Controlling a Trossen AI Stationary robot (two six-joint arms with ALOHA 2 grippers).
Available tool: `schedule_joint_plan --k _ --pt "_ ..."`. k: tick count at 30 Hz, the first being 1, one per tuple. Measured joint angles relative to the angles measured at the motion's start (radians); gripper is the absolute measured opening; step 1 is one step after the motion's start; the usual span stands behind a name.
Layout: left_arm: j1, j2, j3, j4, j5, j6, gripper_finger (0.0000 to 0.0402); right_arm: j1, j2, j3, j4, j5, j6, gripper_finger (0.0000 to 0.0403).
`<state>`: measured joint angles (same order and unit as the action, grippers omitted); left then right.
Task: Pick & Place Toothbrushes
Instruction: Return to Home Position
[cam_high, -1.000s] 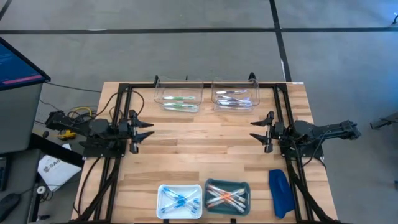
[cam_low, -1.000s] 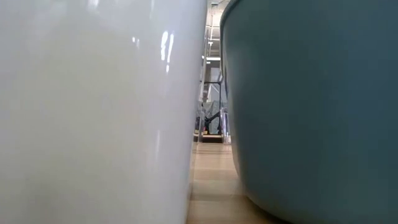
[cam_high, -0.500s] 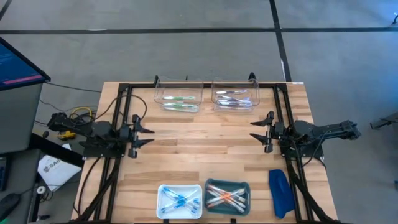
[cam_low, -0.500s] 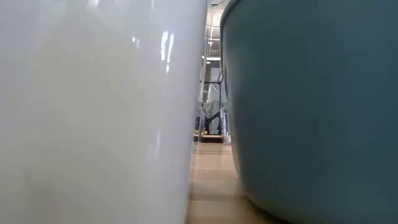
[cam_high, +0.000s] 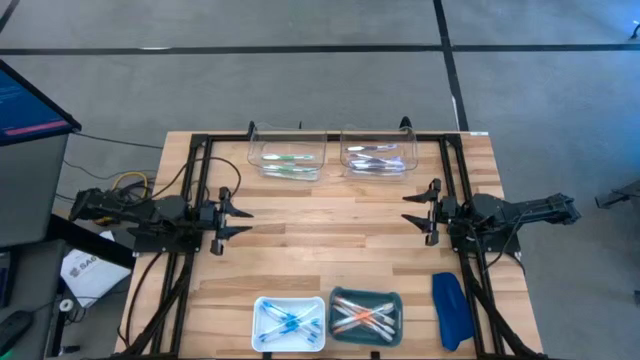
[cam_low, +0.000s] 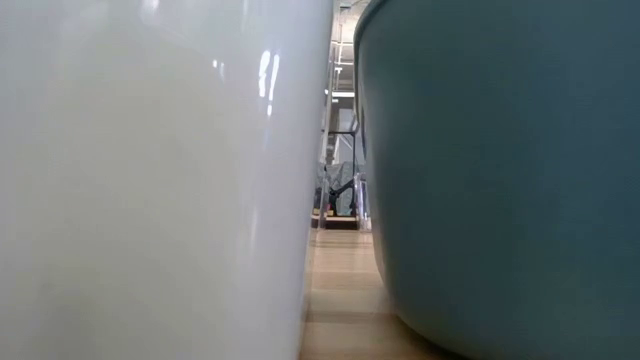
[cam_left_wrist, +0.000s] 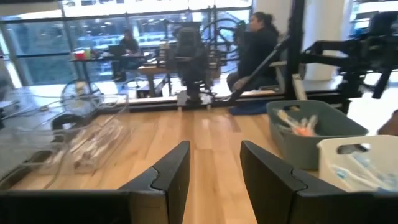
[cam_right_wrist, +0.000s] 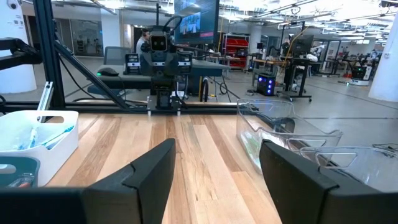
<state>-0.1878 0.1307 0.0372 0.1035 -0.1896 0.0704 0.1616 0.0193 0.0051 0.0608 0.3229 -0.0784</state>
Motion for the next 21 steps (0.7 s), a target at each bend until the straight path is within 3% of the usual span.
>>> schedule_joint_plan --k 6,21 --pt "0.087 0.0 0.0 0.004 0.146 -0.004 0.0135 0.0 0.0 0.0 0.0 0.0 0.0 0.0228" --pt "0.176 0.001 -0.031 -0.07 0.128 0.005 0.0135 0.0 0.0 0.0 0.0 0.0 0.0 0.0228"
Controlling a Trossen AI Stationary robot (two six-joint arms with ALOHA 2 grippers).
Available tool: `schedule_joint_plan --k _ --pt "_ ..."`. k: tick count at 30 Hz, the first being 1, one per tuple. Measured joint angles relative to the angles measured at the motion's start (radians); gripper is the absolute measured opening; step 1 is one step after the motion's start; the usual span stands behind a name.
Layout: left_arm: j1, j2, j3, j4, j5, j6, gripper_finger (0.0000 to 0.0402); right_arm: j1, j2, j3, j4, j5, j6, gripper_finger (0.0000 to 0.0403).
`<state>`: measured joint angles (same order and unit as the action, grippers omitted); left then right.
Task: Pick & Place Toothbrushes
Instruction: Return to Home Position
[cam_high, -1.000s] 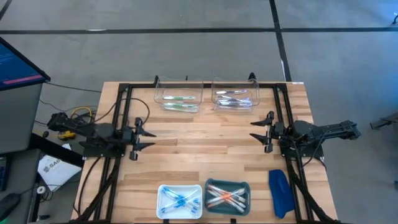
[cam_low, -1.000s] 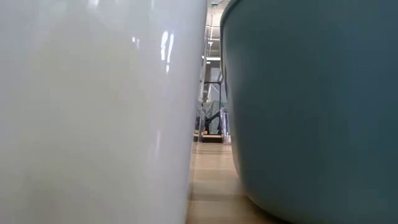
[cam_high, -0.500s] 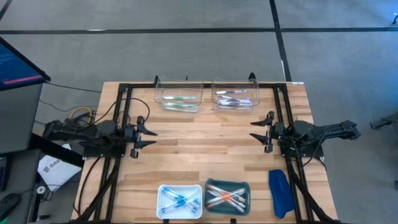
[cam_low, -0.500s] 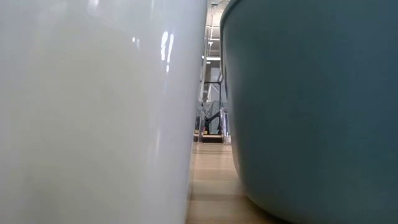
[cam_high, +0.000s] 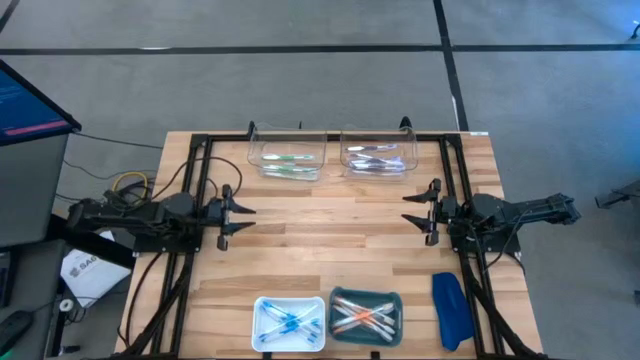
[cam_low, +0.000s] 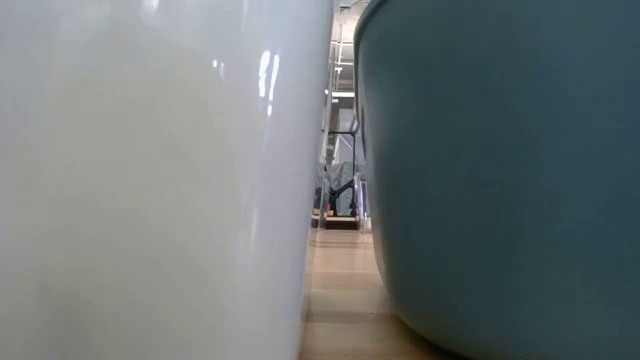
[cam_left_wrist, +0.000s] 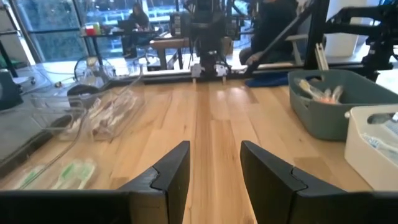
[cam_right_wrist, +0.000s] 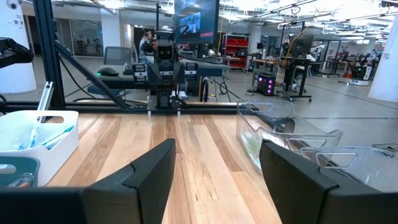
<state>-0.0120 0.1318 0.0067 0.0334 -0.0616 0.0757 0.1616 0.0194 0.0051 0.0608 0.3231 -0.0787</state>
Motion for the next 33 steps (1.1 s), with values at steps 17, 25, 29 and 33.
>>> schedule_joint_plan --k 17,25,29,33 --pt "0.0 0.014 0.0 -0.008 0.0 0.051 0.0135 0.0 0.0 0.0 0.0 0.0 0.0 0.0228" --pt "0.0 0.014 0.0 -0.006 -0.001 0.05 0.0135 0.0 0.0 0.0 0.0 0.0 0.0 0.0228" --pt "0.0 0.014 0.0 -0.005 -0.001 0.049 0.0135 0.0 0.0 0.0 0.0 0.0 0.0 0.0228" --pt "0.0 0.014 0.0 -0.002 -0.001 0.048 0.0135 0.0 0.0 0.0 0.0 0.0 0.0 0.0228"
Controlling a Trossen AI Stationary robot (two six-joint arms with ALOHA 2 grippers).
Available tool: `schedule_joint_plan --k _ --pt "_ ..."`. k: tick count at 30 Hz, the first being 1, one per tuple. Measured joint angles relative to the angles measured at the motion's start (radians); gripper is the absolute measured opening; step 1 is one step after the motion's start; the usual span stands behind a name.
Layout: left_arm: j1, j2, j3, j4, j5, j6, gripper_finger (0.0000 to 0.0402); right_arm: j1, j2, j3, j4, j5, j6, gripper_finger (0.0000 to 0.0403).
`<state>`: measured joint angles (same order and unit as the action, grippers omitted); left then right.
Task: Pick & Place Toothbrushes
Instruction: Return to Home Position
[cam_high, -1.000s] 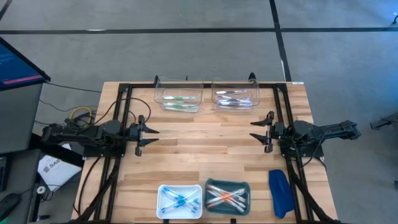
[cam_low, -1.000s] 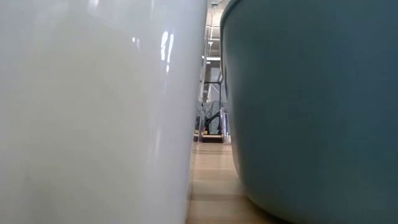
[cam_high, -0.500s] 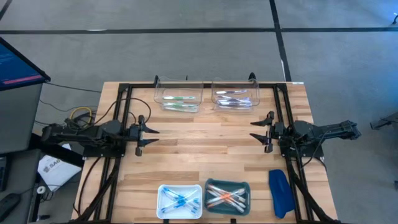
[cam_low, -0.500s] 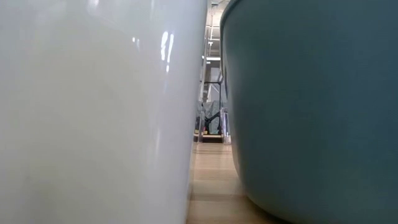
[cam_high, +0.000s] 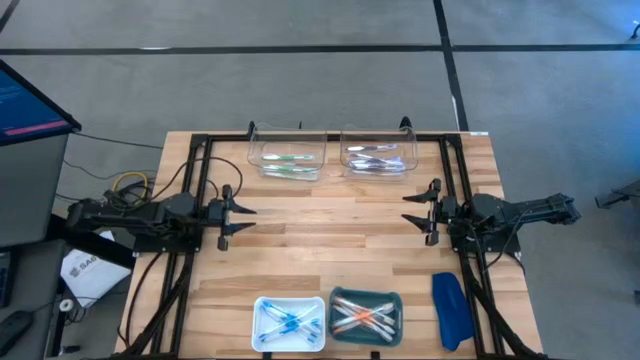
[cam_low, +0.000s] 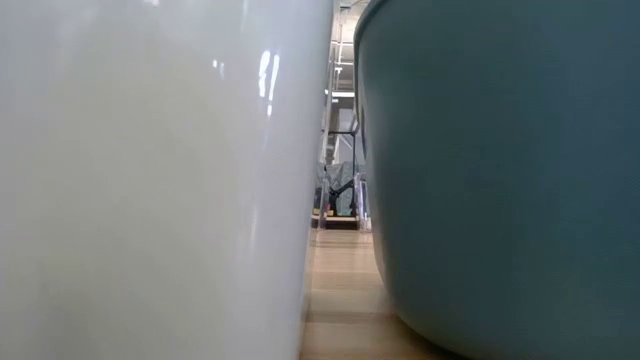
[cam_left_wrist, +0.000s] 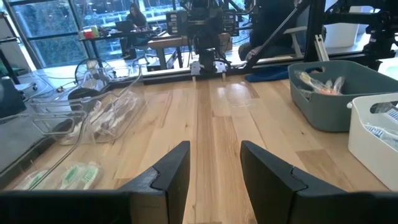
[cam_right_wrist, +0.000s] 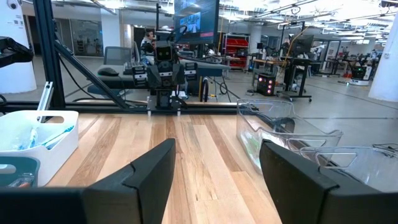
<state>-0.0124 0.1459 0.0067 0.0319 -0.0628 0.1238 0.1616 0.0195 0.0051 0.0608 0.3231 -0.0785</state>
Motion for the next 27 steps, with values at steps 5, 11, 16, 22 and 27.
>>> schedule_joint_plan --k 5,11,16,22,27 --pt "0.0 0.0 0.0 0.005 0.0 0.0 0.0135 0.0 0.0 0.0 0.0 0.0 0.0 0.0228" --pt "0.0 0.0 0.0 0.012 0.0 0.0 0.0135 0.0 0.0 0.0 0.0 0.0 0.0 0.0228" --pt "0.0 0.0 0.0 0.015 0.0 0.0 0.0135 0.0 0.0 0.0 0.0 0.0 0.0 0.0228" --pt "0.0 0.0 0.0 0.02 0.0 0.0 0.0135 0.0 0.0 0.0 0.0 0.0 0.0 0.0228" --pt "0.0 0.0 0.0 0.022 0.0 0.0 0.0135 0.0 0.0 0.0 0.0 0.0 0.0 0.0228"
